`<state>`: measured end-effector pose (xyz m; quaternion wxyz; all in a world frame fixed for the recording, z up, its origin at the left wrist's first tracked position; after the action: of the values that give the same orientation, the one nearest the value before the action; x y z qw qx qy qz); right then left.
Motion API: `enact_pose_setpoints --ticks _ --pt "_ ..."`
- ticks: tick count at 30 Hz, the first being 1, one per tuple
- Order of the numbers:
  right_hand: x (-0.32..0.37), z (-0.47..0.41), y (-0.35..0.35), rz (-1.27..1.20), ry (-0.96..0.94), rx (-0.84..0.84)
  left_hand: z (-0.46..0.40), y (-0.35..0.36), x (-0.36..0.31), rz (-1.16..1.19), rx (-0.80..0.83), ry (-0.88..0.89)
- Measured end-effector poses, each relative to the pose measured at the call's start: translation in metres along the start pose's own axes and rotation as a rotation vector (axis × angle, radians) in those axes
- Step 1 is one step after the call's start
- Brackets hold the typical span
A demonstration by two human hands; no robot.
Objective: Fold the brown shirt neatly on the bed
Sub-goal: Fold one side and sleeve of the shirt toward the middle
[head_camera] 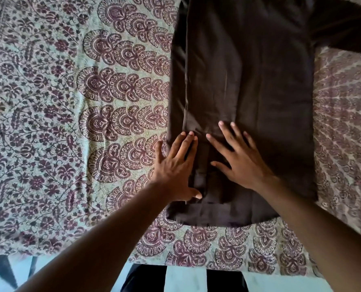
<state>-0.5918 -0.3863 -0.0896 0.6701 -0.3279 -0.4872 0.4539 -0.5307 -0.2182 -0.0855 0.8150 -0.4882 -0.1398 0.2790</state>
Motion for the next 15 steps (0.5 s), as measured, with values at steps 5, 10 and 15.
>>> enact_pose_setpoints --ticks 5,10,15 --pt "-0.008 0.010 -0.018 -0.188 0.037 -0.106 0.002 -0.013 -0.006 0.017 0.022 -0.033" --pt "-0.058 0.011 -0.074 -0.593 0.179 -0.509 -0.019 -0.070 -0.023 0.062 -0.292 -0.121" --pt "-0.144 0.039 -0.122 -0.749 0.361 -0.775 -0.105 -0.123 -0.095 0.052 -0.368 0.037"
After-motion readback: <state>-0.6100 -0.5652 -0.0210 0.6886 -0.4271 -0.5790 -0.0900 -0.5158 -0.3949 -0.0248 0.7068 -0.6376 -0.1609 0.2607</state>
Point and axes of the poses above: each hand's wrist, its own z-axis away from the middle knuckle, its own y-axis out of the palm, x = y × z, the point moved 7 cm from there along -z, towards the middle knuckle, and after that the axes turned 15 degrees about -z, right-handed, at the moved point
